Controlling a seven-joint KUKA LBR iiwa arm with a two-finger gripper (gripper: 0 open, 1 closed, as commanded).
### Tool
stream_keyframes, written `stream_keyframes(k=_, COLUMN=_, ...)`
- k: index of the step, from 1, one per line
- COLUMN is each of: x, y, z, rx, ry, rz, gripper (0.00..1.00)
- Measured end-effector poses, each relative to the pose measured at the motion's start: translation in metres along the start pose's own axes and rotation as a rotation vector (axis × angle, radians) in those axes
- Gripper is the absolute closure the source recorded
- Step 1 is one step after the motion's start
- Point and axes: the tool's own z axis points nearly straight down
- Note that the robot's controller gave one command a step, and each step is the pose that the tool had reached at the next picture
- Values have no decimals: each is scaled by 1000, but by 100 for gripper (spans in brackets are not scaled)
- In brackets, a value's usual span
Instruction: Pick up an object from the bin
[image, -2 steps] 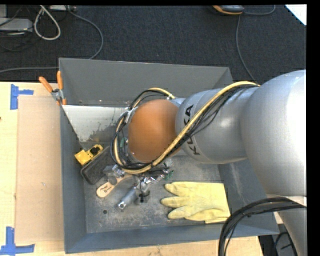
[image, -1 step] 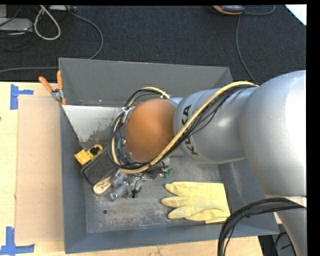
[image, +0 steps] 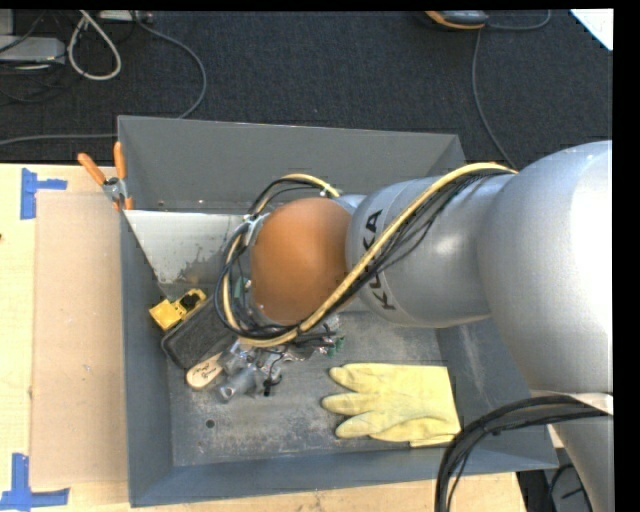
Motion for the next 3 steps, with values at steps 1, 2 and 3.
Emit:
stream_keyframes(k=1, x=3, y=3, z=-15, rx=-8, ry=10, rz=1, gripper=100)
stream_keyframes(k=2, x=0, y=1, z=-47, rx=-1, ry=1, rz=5, gripper=100)
stream_keyframes(k=3, x=2, y=3, z=-66, rx=-6, ry=6, rz=8, gripper=100)
